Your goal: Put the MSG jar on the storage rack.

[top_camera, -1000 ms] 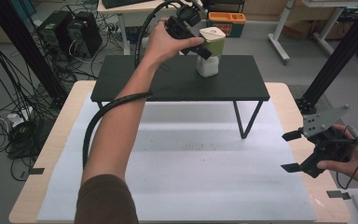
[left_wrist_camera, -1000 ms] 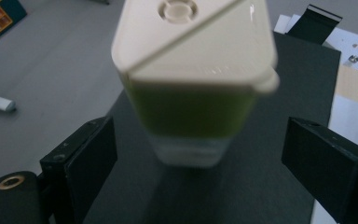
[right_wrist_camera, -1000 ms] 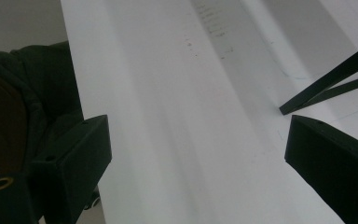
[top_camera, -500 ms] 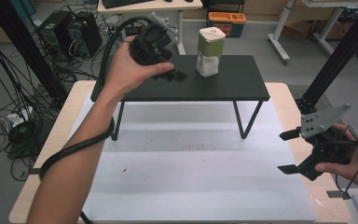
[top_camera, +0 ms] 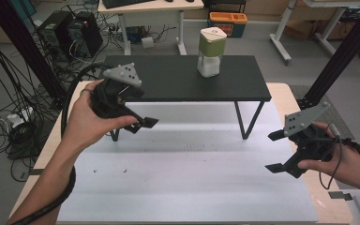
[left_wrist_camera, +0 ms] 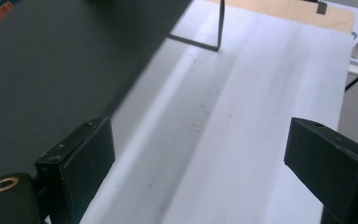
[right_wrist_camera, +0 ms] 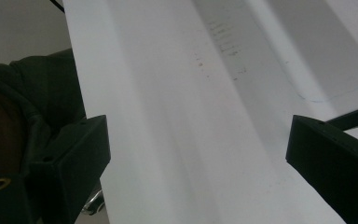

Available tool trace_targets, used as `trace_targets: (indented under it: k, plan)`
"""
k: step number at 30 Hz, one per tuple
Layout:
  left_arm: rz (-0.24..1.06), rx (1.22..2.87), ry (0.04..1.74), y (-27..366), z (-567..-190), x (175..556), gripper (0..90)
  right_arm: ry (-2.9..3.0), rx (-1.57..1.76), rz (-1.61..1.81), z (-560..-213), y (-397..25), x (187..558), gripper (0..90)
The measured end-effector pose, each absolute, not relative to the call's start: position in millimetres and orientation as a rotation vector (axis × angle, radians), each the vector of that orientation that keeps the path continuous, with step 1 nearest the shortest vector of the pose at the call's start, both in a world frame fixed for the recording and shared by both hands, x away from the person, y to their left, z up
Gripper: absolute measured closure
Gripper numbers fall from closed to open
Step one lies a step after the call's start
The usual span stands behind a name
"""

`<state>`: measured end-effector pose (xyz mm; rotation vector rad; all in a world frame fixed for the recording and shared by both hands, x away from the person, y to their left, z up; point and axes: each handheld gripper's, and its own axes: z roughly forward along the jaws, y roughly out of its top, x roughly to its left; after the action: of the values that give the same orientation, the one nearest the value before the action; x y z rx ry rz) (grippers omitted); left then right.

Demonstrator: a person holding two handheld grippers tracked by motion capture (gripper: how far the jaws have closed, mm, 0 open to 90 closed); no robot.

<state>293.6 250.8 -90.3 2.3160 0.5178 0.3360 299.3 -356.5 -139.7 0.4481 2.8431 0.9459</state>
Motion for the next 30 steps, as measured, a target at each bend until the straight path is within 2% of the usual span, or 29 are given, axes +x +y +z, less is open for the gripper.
trace_targets:
  k: [12, 30]
  plan:
    - [0.331, 2.307, 0.533, 264, -113, 272, 8.5, 2.859, 0.458, 0.952, -151, -351, 313, 6.1]
    - [0.307, 2.322, 0.52, 261, -117, 281, 8.3, 2.855, 0.474, 0.952, -152, -355, 316, 6.1]
